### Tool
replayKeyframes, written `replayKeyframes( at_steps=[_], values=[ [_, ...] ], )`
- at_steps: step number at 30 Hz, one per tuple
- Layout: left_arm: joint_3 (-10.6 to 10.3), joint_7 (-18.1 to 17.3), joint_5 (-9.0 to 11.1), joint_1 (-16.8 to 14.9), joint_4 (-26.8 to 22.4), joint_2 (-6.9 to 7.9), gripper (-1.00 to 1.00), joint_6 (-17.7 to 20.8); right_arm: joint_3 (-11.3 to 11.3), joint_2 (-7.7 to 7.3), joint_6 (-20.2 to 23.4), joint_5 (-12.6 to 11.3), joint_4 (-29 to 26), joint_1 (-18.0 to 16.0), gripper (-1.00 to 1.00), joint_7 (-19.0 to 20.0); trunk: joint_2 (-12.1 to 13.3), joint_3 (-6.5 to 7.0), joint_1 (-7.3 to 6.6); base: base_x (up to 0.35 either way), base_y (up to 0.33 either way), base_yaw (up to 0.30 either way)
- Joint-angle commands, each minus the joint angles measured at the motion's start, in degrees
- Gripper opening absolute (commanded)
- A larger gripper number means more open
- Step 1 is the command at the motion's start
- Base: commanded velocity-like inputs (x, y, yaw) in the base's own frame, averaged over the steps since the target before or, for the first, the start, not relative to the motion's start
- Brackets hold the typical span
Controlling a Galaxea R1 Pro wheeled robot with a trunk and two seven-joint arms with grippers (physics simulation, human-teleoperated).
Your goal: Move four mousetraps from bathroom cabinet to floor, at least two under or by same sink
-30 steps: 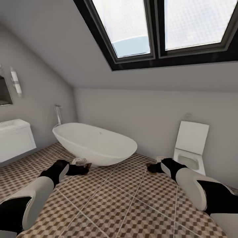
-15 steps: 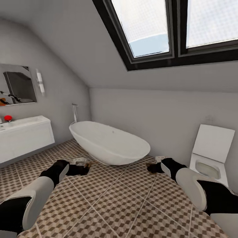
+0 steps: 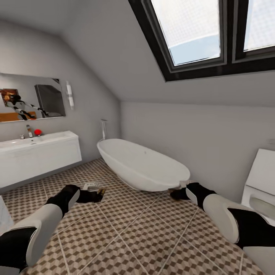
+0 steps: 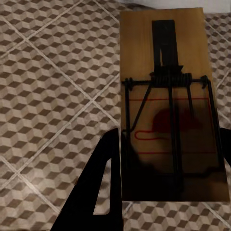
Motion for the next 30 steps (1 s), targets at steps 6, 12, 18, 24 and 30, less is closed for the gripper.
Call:
replayKeyframes(
  at_steps=[6,12,18,24,30],
  values=[
    [0.5,-0.3,-0.4,0.0,-0.1,-0.06,-1.00,0.3,-0.5,-0.02,0.2,0.4,0.0,0.0,-1.00,0.3,-0.1,-0.08,0.01,0.000,0.000,0.279],
    [0.5,-0.3,-0.4,0.0,-0.1,-0.07,-1.00,0.3,-0.5,-0.10,0.2,0.4,0.0,0.0,-1.00,0.3,-0.1,-0.08,0.01,0.000,0.000,0.279],
    [0.5,-0.3,-0.4,0.0,-0.1,-0.07,-1.00,0.3,-0.5,-0.11,0.2,0.4,0.0,0.0,-1.00,0.3,-0.1,-0.08,0.01,0.000,0.000,0.279],
    [0.5,-0.3,-0.4,0.0,-0.1,-0.07,-1.00,0.3,-0.5,-0.11,0.2,0.4,0.0,0.0,-1.00,0.3,-0.1,-0.08,0.01,0.000,0.000,0.279],
    [0.5,-0.2,-0.4,0.0,-0.1,-0.07,-1.00,0.3,-0.5,-0.11,0.2,0.4,0.0,0.0,-1.00,0.3,-0.1,-0.08,0.01,0.000,0.000,0.279]
  ],
)
